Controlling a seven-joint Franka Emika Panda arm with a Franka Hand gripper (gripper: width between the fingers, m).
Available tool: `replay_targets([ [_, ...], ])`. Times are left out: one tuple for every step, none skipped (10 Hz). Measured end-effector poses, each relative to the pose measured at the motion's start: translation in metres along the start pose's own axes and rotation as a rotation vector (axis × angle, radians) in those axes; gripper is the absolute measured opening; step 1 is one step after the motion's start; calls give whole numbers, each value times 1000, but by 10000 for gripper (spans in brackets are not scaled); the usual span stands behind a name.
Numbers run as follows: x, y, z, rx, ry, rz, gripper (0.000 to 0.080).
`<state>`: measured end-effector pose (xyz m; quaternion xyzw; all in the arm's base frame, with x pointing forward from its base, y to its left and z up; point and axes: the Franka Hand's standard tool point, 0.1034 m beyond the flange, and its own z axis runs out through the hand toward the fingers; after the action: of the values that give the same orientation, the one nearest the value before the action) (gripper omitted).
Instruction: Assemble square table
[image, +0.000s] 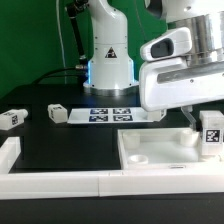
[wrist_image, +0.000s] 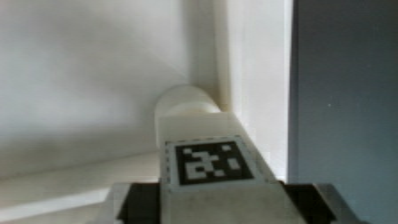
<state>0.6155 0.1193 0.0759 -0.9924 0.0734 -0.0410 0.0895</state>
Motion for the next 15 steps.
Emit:
replay_targets([
  [0, 0, 0, 4, -1, 61, 299],
  [0, 1, 0, 7, -1, 140, 299],
  [0, 1, 0, 11, -3, 193, 299],
  [-1, 1, 1, 5, -7, 368, 298],
  [-3, 0, 1, 5, -25, 574, 297],
  [-5, -1, 3, 24, -41, 792, 297],
  [-8, -6, 5, 45, -63, 1003, 296],
  [-7, -7, 7, 76, -79, 1142, 296],
  [-5, -7, 7, 96, -84, 1209, 296],
  [-5, -8, 7, 107, -95, 1285, 296],
  [-5, -9, 7, 107, -97, 1297, 296],
  [-5, -9, 7, 108, -95, 1274, 294],
  [-4, -8, 6, 108, -85, 1177, 407],
  [-3, -6, 4, 112, -71, 1027, 543],
  [-2, -3, 3, 99, -62, 818, 627],
])
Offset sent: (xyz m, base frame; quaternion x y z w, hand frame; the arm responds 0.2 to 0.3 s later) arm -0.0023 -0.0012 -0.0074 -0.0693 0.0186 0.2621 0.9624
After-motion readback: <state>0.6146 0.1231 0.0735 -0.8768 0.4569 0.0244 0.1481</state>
